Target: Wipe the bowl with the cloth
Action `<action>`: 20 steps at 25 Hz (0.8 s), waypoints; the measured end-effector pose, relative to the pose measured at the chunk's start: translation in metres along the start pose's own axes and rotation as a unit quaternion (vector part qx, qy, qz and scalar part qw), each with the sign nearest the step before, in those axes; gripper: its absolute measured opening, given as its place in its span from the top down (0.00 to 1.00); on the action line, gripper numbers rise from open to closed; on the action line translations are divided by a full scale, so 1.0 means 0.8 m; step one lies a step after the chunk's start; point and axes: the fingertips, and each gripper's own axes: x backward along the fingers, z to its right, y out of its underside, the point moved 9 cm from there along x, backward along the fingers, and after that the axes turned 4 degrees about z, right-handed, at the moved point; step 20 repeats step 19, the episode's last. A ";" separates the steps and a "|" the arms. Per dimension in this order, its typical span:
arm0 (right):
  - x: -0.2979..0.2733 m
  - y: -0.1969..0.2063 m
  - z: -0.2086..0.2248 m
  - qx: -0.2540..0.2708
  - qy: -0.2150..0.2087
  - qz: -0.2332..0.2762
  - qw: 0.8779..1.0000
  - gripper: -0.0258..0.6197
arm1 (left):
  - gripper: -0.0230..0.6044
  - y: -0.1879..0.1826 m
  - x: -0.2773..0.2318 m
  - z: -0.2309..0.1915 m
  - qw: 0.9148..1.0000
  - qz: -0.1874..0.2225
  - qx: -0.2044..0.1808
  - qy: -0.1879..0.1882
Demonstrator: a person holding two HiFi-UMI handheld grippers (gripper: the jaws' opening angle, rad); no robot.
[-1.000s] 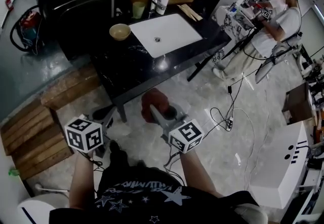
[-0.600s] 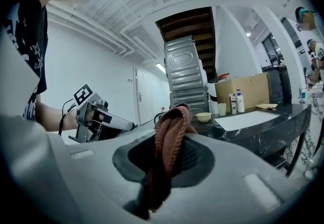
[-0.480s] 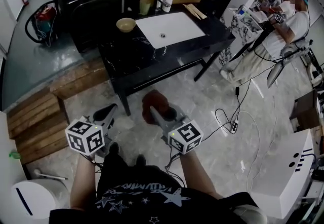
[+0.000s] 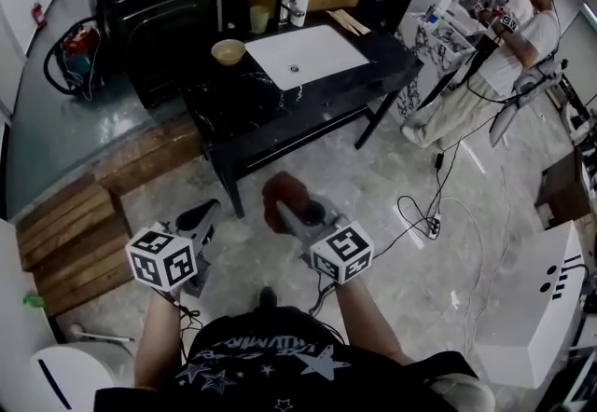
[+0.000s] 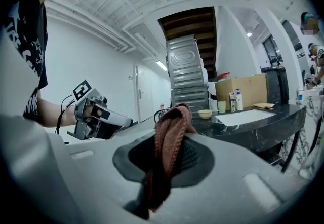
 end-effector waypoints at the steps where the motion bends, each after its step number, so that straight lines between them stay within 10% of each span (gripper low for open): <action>1: -0.001 -0.001 -0.006 0.000 0.005 -0.002 1.000 0.87 | 0.95 0.000 0.006 -0.001 1.000 0.002 0.001 0.001; 20: 0.016 0.011 -0.182 0.003 0.051 -0.033 0.998 0.87 | 0.95 0.050 0.160 -0.015 1.000 0.009 -0.017 0.009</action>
